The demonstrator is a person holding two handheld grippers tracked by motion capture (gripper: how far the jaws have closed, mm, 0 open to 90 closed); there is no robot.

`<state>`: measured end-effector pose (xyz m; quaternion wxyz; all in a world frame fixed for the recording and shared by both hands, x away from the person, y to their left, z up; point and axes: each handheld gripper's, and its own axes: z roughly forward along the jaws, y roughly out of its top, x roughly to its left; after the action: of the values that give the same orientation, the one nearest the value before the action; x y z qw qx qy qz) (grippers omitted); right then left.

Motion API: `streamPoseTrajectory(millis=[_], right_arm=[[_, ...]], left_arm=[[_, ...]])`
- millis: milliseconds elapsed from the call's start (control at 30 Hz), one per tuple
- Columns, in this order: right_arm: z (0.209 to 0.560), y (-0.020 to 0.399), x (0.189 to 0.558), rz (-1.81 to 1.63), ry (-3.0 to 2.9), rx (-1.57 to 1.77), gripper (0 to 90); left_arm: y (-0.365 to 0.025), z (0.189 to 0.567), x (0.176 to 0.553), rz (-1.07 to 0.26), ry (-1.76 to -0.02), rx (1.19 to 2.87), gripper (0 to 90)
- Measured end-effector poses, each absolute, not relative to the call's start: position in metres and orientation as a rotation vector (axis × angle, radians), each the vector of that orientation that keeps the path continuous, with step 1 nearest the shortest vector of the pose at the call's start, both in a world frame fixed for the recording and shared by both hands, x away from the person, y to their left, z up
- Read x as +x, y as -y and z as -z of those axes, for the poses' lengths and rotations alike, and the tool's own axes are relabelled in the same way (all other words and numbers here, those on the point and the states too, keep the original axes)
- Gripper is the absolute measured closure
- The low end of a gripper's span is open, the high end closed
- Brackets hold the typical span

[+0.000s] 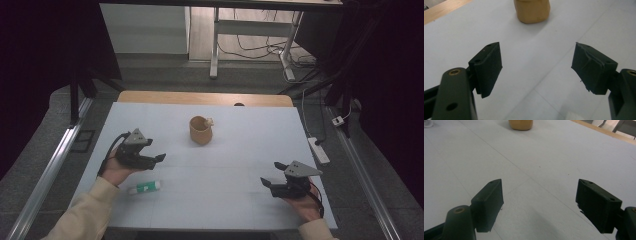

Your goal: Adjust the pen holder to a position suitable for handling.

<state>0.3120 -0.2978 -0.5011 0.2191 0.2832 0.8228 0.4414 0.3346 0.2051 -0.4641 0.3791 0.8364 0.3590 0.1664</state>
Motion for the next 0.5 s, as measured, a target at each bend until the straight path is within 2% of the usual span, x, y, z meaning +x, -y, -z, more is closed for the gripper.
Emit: streamPoseTrajectory(millis=[200, 500], right_arm=[[0.502, 0.298, 0.312, -1.218, -2.286, 0.786, 22.0], [0.503, 0.3, 0.313, -1.214, -2.284, 0.791, 22.5]], left_arm=[[-0.197, 0.456, 0.363, -0.414, -0.932, 2.149, 24.7], [-0.189, 0.455, 0.386, -0.418, -0.95, 2.179, 25.9]])
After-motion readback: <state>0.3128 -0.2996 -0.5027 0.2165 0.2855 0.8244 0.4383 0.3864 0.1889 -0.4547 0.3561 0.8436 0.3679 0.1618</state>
